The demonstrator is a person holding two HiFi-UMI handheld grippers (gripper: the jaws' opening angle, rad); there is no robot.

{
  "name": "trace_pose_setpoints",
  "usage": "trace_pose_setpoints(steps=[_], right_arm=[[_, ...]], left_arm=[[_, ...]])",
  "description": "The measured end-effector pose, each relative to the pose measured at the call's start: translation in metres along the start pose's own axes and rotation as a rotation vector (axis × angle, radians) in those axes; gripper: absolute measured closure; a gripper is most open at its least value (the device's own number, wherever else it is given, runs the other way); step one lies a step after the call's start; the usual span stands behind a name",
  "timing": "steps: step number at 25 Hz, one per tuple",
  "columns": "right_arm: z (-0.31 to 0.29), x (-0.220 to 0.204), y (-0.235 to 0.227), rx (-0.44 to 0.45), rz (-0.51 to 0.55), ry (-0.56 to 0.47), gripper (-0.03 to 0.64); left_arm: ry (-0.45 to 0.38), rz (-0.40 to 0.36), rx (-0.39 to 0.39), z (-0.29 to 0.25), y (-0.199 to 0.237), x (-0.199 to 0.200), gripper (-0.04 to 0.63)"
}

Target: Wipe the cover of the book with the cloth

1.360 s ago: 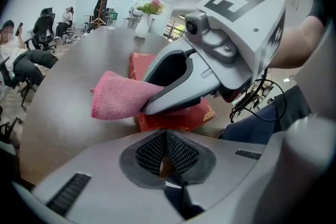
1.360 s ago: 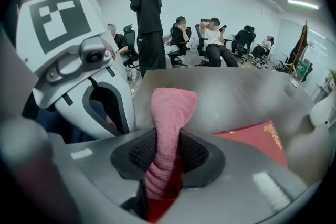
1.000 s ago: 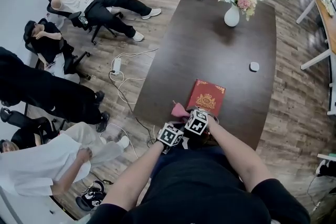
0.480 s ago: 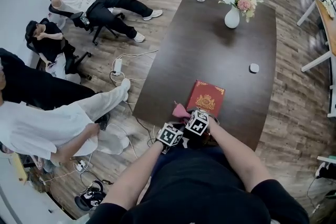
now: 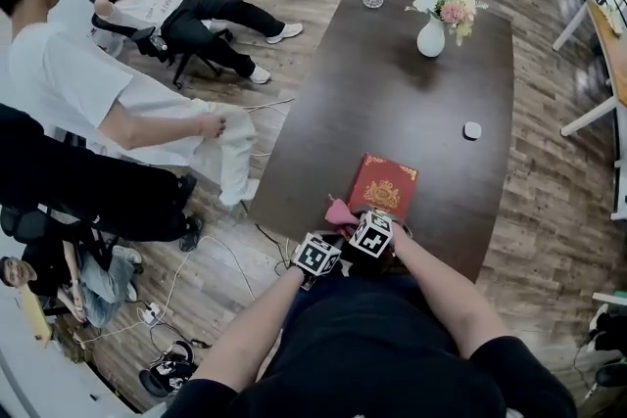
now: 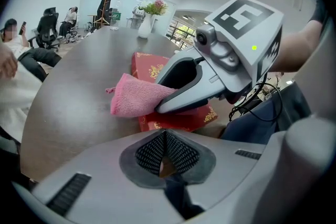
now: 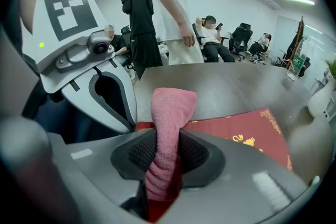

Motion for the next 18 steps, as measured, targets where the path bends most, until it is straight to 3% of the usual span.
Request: trace_pose_setpoints(steps=[18], right_arm=[[0.004, -0.013, 0.001, 0.0, -0.015, 0.009, 0.497]], left_arm=[[0.005, -0.007, -0.001, 0.0, 0.002, -0.001, 0.6]])
Point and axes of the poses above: the fingertips, and each gripper's own axes: z backward along the fingers, y to its left, x out of its top, the point moved 9 cm from there along z, backward along the fingers, and after that the axes turned 15 degrees about y, right-handed, at the moved point
